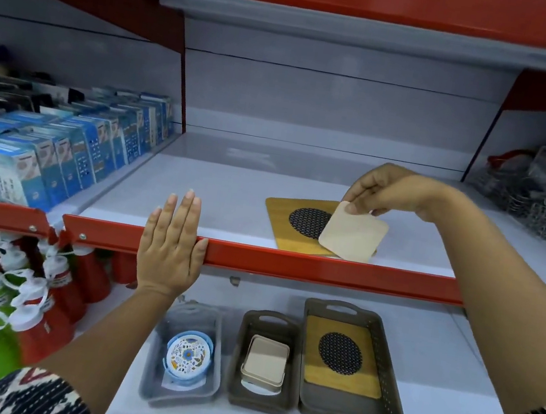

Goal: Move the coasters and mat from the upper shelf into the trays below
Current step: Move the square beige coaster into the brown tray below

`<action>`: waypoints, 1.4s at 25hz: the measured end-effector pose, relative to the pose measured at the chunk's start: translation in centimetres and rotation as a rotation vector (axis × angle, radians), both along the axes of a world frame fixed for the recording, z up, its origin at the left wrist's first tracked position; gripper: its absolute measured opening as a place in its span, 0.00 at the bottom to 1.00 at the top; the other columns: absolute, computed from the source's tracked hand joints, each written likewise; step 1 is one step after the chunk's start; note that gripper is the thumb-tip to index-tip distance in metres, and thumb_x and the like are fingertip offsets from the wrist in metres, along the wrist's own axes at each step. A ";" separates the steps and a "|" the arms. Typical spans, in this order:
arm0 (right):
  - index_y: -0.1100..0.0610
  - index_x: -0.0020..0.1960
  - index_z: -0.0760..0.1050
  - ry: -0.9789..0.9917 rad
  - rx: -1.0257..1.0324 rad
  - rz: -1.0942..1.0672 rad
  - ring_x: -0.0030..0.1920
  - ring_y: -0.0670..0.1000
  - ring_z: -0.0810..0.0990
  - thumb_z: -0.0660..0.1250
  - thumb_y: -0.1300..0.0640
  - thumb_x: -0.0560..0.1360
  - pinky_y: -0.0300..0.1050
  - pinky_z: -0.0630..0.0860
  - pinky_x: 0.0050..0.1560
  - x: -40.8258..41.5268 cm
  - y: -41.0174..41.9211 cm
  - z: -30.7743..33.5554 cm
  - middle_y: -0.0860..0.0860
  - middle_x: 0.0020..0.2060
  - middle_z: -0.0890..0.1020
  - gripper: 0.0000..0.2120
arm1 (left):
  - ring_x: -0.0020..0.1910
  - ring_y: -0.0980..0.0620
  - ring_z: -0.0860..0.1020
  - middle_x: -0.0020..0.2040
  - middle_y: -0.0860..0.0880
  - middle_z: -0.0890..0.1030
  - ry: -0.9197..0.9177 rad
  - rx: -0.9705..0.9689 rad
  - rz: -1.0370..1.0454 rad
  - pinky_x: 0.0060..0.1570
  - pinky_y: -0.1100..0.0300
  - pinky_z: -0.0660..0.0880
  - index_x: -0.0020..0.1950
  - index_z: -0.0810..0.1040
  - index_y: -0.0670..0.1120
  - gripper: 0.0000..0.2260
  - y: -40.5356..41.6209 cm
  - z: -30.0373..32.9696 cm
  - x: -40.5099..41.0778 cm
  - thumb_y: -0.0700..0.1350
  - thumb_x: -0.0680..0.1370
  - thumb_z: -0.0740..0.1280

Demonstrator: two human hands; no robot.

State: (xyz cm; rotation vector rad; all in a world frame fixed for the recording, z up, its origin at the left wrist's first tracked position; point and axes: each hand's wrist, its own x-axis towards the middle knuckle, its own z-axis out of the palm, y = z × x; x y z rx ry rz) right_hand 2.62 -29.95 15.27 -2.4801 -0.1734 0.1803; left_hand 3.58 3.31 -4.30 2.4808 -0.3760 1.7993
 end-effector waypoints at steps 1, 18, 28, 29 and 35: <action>0.57 0.50 0.83 -0.022 0.072 -0.038 0.47 0.48 0.81 0.73 0.60 0.70 0.39 0.77 0.45 -0.7 -0.3 0.4 0.50 0.44 0.84 0.09 | 0.78 0.52 0.46 0.79 0.53 0.44 -0.009 0.002 0.001 0.76 0.55 0.46 0.78 0.47 0.46 0.26 0.0 0.0 -0.1 0.52 0.82 0.44; 0.64 0.54 0.75 0.268 1.313 -0.539 0.41 0.50 0.84 0.66 0.66 0.75 0.38 0.82 0.37 -13.1 8.0 -20.9 0.57 0.47 0.84 0.08 | 0.78 0.53 0.45 0.72 0.43 0.68 -0.014 0.008 0.069 0.75 0.55 0.48 0.75 0.60 0.40 0.25 0.0 0.3 0.0 0.52 0.82 0.45; 0.70 0.67 0.66 0.522 1.450 -1.060 0.64 0.63 0.74 0.58 0.73 0.76 0.53 0.74 0.58 -8.6 12.6 -29.6 0.67 0.64 0.73 0.19 | 0.78 0.53 0.45 0.72 0.43 0.68 -0.037 0.007 0.078 0.75 0.55 0.48 0.74 0.61 0.40 0.25 -0.1 0.3 0.2 0.52 0.81 0.45; 0.70 0.67 0.66 0.511 1.436 -1.083 0.64 0.63 0.74 0.59 0.73 0.76 0.53 0.74 0.59 -8.0 13.1 -29.8 0.67 0.64 0.73 0.20 | 0.78 0.53 0.45 0.72 0.43 0.68 -0.037 0.004 0.080 0.75 0.55 0.48 0.74 0.60 0.40 0.25 -0.1 0.3 0.2 0.52 0.81 0.45; 0.68 0.71 0.62 0.502 1.328 -1.128 0.68 0.62 0.71 0.54 0.68 0.79 0.55 0.69 0.67 -7.2 14.2 -29.8 0.64 0.69 0.69 0.20 | 0.77 0.54 0.44 0.73 0.46 0.63 -0.028 -0.002 0.089 0.75 0.56 0.47 0.74 0.60 0.41 0.25 -0.2 0.3 0.3 0.52 0.81 0.43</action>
